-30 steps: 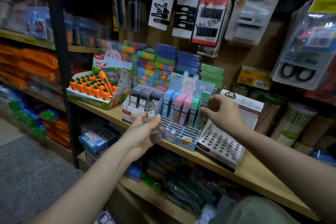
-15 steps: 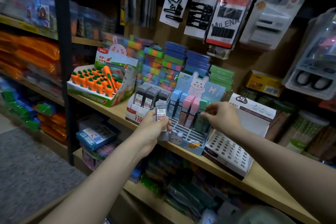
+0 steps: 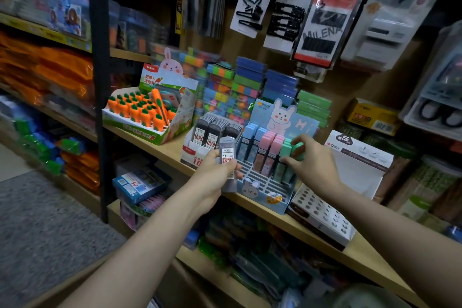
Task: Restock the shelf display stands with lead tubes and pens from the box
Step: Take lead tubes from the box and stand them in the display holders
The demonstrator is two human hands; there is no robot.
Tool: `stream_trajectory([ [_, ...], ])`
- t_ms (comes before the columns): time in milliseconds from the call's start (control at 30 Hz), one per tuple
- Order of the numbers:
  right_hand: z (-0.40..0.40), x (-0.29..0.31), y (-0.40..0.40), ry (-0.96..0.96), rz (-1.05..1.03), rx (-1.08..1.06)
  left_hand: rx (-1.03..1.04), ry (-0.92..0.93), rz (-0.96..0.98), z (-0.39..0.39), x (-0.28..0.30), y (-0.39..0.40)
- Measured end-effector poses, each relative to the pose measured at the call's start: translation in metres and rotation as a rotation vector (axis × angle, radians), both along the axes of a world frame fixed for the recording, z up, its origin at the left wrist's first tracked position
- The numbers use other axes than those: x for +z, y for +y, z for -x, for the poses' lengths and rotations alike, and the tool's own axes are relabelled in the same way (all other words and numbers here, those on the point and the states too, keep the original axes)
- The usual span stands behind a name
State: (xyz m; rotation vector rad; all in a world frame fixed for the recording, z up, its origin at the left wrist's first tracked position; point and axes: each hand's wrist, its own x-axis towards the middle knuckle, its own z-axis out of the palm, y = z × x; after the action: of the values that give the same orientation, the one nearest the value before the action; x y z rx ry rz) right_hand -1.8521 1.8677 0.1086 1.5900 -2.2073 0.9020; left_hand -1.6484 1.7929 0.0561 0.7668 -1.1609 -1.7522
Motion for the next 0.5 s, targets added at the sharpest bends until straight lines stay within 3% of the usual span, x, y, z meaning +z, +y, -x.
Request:
stream_trajectory([
  [333,-0.011,0.008,0.006,0.125,0.017,0.044,-0.041,-0.066,0.071,-0.004,-0.001,0.014],
  [433,-0.028,0.012,0.010,-0.020,0.084,0.169,-0.060,-0.061,0.158,-0.007,0.001,0.015],
  [500,-0.048,0.015,0.008,-0.186,-0.016,0.301,-0.074,-0.085,0.223,-0.009,0.001,0.015],
])
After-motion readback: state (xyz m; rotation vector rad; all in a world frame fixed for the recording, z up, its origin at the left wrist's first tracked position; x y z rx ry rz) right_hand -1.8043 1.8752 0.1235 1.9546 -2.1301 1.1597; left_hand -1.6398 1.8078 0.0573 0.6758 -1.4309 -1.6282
